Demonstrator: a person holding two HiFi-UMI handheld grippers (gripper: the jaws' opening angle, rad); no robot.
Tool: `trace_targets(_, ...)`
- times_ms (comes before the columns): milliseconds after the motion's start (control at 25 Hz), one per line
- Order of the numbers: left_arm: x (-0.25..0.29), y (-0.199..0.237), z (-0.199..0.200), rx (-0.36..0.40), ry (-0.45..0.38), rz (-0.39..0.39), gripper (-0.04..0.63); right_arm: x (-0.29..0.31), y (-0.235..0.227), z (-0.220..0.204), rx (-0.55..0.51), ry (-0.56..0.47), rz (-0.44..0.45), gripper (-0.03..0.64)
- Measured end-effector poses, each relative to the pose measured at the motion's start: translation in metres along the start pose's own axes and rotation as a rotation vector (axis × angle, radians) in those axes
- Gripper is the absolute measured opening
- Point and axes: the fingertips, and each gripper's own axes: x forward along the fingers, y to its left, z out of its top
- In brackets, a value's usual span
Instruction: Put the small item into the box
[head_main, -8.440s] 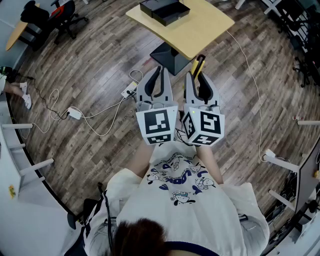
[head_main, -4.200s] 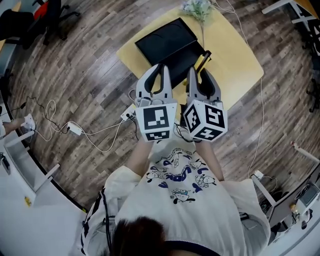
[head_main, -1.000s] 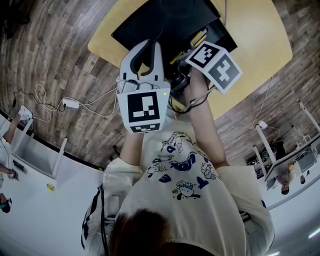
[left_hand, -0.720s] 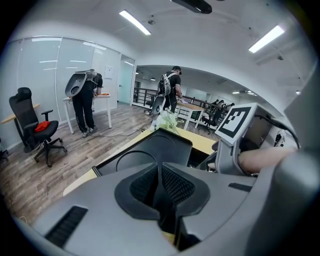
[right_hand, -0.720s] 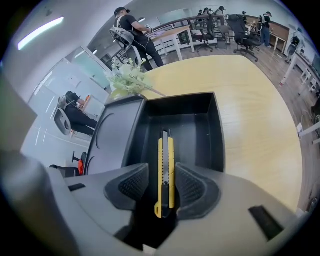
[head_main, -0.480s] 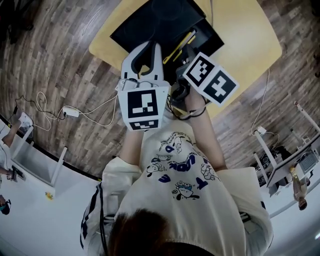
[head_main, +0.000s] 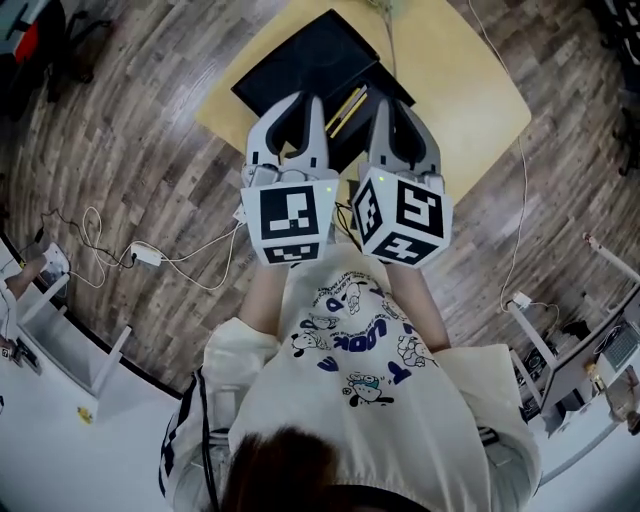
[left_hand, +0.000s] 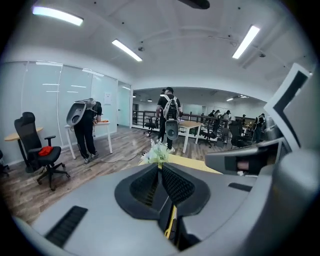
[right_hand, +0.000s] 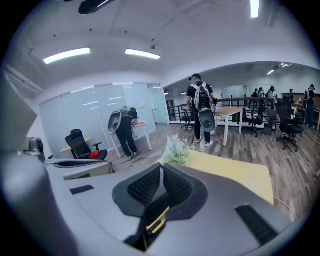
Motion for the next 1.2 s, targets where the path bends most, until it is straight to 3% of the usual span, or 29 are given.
trace_targets(400,-0.042,-0.028,0.057,0.048,-0.160,0.032,0.035,-0.055,0.013,0.054,-0.082,-0.216,0.116,0.041)
trace_targets(1200,-0.104,-0.045,0.086,0.069,-0.292,0.099,0.035,-0.111,0.032,0.073,-0.127,-0.333,0.212,0.038)
